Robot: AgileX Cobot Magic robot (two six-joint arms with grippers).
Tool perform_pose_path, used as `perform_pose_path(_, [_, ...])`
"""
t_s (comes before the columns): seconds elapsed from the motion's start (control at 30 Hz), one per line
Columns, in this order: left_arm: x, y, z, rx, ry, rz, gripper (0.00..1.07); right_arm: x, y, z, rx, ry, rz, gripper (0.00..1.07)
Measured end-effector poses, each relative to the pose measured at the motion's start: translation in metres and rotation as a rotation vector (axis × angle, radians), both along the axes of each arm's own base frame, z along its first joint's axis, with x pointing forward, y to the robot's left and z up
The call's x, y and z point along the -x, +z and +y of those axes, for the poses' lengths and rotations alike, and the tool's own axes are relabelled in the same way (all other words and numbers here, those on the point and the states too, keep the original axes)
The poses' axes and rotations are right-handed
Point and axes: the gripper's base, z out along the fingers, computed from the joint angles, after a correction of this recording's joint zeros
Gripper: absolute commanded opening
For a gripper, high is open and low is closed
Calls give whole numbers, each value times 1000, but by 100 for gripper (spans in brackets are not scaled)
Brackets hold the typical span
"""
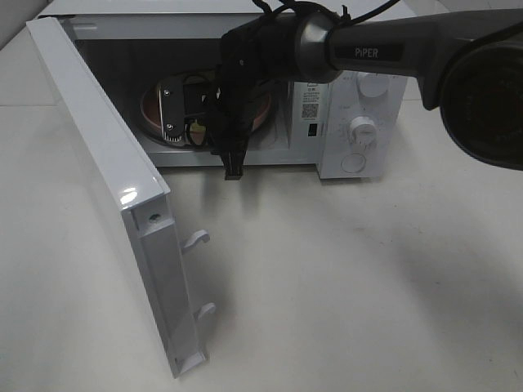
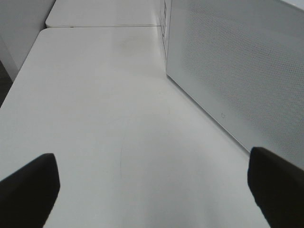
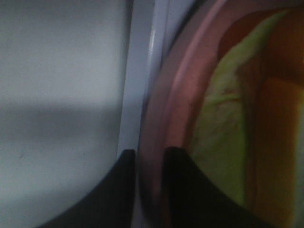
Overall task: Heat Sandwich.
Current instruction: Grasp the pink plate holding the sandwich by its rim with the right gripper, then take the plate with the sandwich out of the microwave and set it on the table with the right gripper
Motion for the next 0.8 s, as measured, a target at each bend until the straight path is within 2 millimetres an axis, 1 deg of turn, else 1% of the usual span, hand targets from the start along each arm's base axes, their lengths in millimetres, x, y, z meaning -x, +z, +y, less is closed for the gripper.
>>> perform_pose_path(0.1, [0,0,0,0,0,0,101,-1,3,1,10,11,-15,0])
perform_pose_path(0.4, [0,0,0,0,0,0,101,0,3,0,18,13,-15,0])
perform_pose_path(0.6, [0,0,0,0,0,0,101,1,8,-1,28,17,-8,0])
perform_pose_path(0.7, [0,0,0,0,0,0,101,2,7,-3,69,64,-3,0])
perform_pose_path(0.8, [0,0,0,0,0,0,101,3,11,-4,79,81,-6,0])
